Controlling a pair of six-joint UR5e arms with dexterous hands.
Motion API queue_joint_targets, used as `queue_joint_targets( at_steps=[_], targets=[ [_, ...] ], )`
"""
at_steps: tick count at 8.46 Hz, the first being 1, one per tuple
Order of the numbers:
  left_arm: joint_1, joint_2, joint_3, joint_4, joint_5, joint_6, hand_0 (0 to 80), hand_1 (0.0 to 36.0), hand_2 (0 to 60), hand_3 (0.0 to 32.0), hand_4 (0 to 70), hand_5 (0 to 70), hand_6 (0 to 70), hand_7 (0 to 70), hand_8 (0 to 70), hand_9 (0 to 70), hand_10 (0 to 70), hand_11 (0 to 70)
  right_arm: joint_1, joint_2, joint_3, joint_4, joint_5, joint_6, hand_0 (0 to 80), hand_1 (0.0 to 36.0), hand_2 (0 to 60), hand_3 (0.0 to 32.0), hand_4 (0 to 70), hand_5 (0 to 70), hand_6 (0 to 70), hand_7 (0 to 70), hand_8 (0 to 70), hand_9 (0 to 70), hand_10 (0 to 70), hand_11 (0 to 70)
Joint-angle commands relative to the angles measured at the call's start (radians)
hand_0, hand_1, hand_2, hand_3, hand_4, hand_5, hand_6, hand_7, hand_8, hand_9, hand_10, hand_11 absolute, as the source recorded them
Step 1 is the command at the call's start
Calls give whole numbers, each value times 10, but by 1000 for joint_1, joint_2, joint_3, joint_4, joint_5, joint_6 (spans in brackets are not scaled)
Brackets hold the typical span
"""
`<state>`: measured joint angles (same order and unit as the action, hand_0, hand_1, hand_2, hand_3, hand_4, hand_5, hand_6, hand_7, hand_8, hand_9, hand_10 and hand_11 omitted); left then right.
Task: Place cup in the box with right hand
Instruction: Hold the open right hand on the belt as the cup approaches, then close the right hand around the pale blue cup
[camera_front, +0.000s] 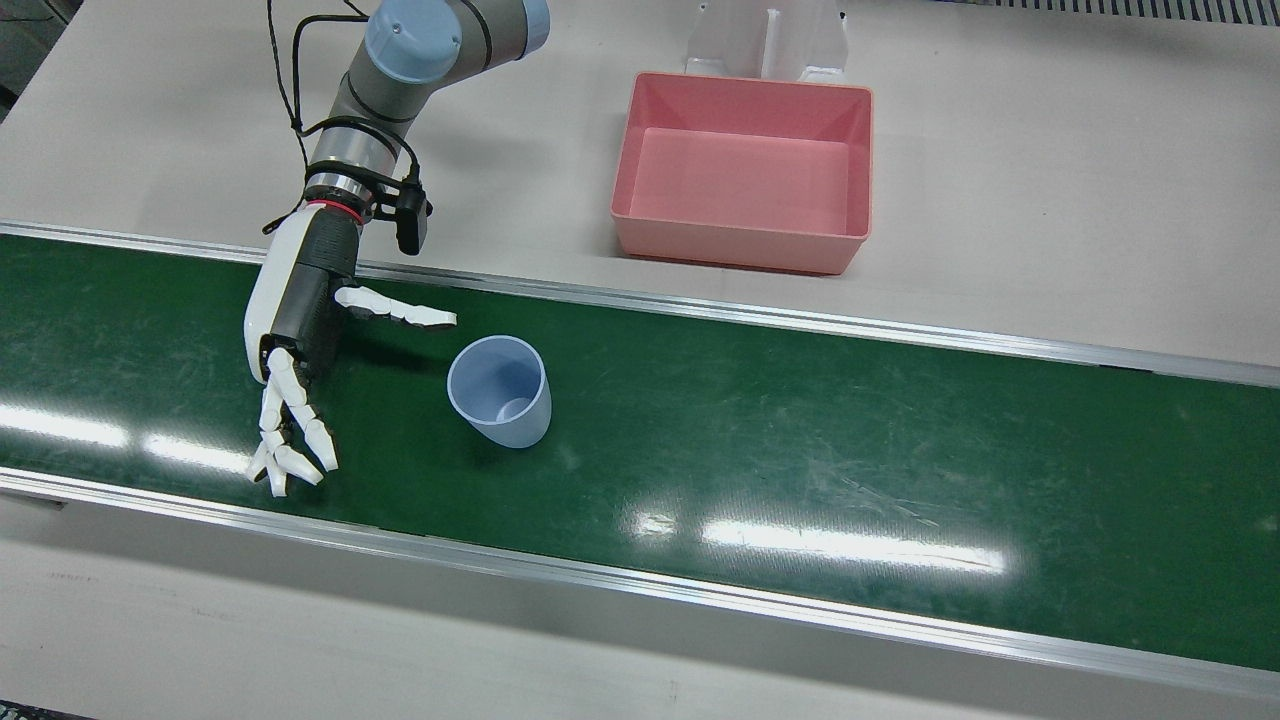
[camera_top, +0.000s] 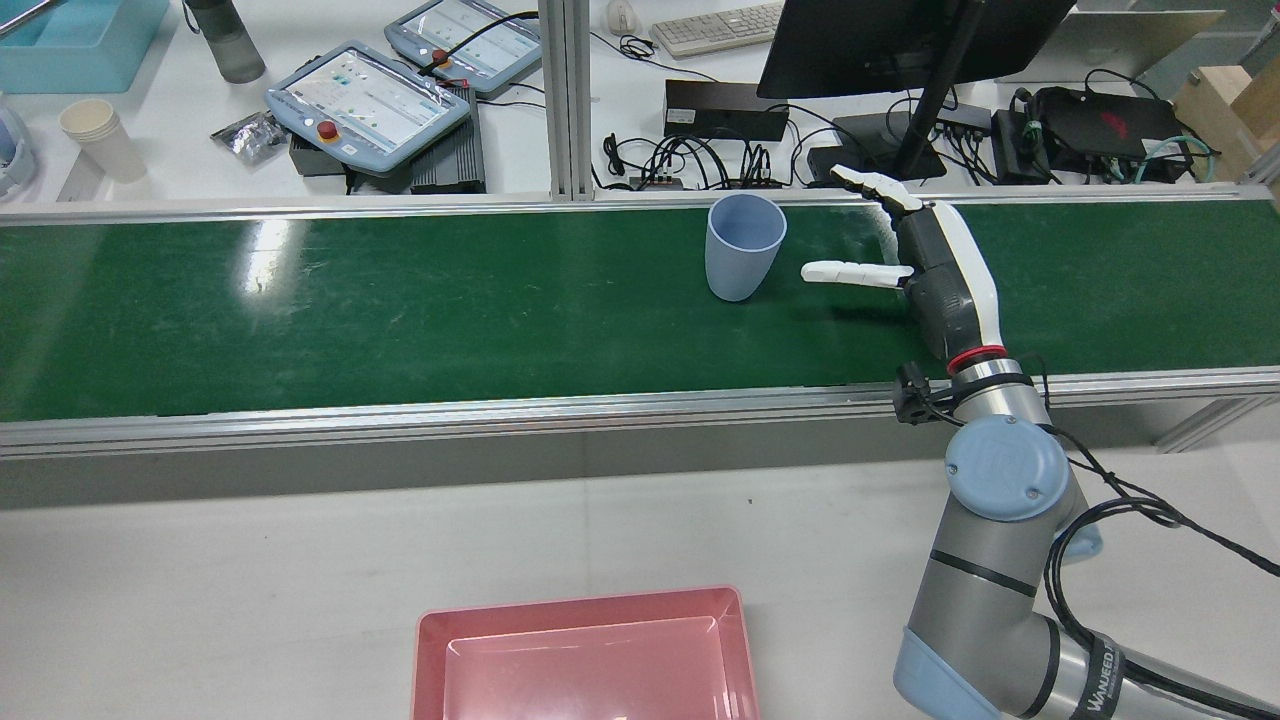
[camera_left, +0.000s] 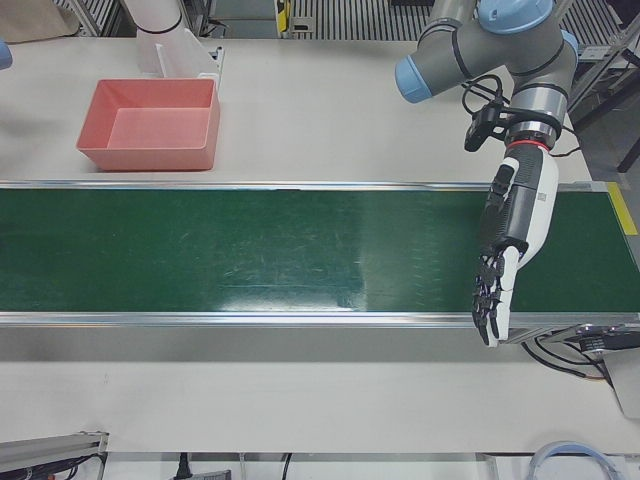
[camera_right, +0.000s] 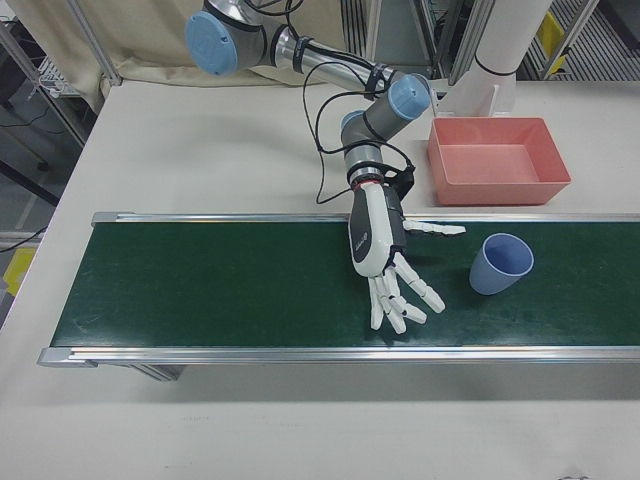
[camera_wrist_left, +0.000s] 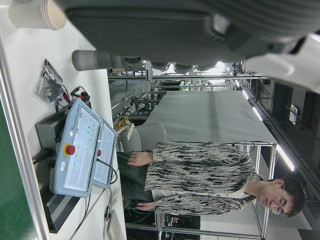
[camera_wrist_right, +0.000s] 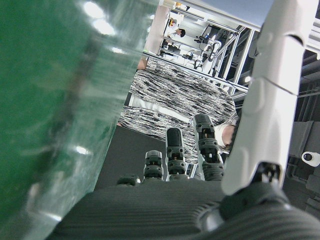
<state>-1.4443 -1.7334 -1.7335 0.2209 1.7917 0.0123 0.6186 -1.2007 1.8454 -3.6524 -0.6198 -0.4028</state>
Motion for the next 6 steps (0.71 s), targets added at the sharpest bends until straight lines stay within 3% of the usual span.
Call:
queue_joint_targets(
  at_steps=[1,6],
  targets=[
    [1,0,0,0,0,0,0,0,0,0,0,0,0,0,0,0,0,0,-5,-5,-11,2,2,-13,532,196,5,0,84,54,81,328,55,140,0,0],
    [-1,0,2,0,0,0,0,0,0,0,0,0,0,0,0,0,0,0,-5,-2,-12,3,6,-24,526,190,8,0,103,52,85,344,59,147,0,0]
  ],
)
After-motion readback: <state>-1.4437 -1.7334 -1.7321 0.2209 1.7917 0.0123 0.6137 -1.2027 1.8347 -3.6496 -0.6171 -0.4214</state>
